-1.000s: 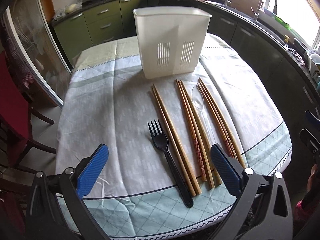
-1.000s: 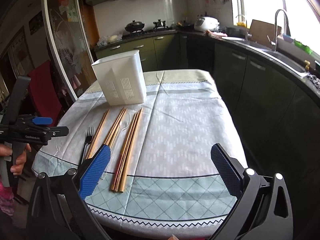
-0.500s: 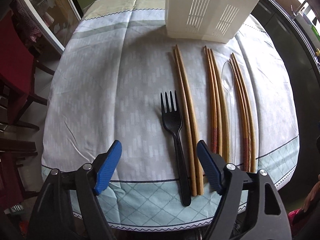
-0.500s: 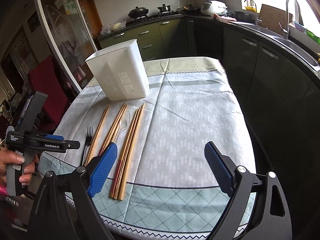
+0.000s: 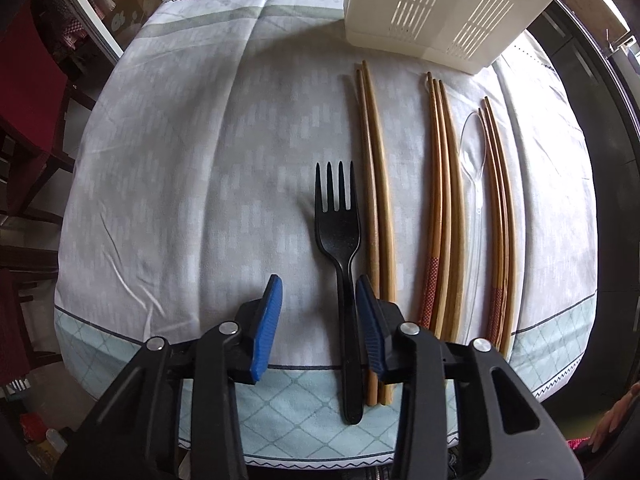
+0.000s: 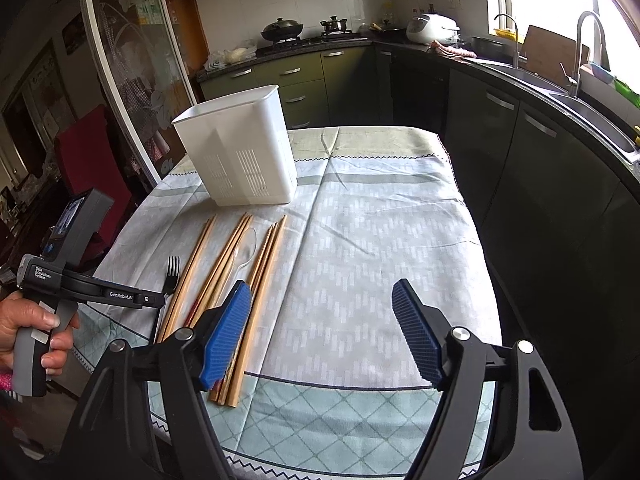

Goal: Organize utensils
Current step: 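Lower the left gripper onto the black fork and close on it, then lift the black fork with the left gripper while the right gripper grasps the clear spoon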

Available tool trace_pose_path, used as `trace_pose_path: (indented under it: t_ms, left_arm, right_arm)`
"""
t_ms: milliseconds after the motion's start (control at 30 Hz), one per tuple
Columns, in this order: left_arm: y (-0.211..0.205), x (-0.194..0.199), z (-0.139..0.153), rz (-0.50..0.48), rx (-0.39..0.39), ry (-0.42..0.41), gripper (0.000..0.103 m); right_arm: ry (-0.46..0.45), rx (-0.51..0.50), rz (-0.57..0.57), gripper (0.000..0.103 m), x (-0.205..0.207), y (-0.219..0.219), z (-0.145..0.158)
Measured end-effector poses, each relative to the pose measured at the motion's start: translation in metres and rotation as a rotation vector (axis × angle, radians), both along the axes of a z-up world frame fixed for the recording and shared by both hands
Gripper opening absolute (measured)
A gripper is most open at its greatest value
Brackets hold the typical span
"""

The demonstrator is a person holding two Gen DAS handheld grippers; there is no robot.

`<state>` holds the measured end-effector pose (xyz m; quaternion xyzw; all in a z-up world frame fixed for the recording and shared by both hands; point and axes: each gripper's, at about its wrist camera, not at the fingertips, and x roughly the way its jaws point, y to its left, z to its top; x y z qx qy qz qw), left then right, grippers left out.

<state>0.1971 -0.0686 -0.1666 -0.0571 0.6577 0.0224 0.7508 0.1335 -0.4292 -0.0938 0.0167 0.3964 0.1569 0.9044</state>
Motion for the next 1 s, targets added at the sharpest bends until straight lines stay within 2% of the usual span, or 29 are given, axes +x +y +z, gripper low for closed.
trace_pose_path:
  t_ms: [167, 367, 467, 567, 667, 867, 967, 1000]
  left_arm:
    - [-0.01, 0.001, -0.005, -0.006, 0.008, 0.01, 0.022]
    - [-0.02, 0.011, -0.004, -0.004, 0.021, 0.003, 0.011]
    - [-0.022, 0.013, -0.005, -0.022, 0.022, 0.0, 0.01]
    - [-0.007, 0.018, -0.005, -0.051, 0.029, 0.001, 0.009]
    - [0.015, 0.017, -0.008, -0.052, 0.052, -0.011, 0.009]
    - [0.037, 0.018, 0.002, -0.059, 0.028, -0.045, 0.009]
    - [0.045, 0.019, 0.005, -0.072, 0.021, -0.058, 0.009]
    - [0.049, 0.017, 0.006, -0.076, 0.018, -0.061, 0.009]
  right_arm:
    - [-0.004, -0.004, 0.009, 0.073, -0.003, 0.002, 0.003]
    - [-0.004, -0.024, 0.035, 0.075, -0.002, 0.011, 0.007]
    - [0.006, -0.041, 0.066, 0.075, 0.001, 0.021, 0.008]
    - [0.059, -0.055, 0.126, 0.075, 0.012, 0.037, 0.005]
    - [0.178, -0.021, 0.207, 0.074, 0.033, 0.055, -0.005]
    - [0.41, 0.035, 0.254, 0.051, 0.08, 0.091, -0.033]
    - [0.477, 0.013, 0.23, 0.04, 0.097, 0.107, -0.047]
    - [0.493, 0.006, 0.22, 0.033, 0.102, 0.111, -0.051]
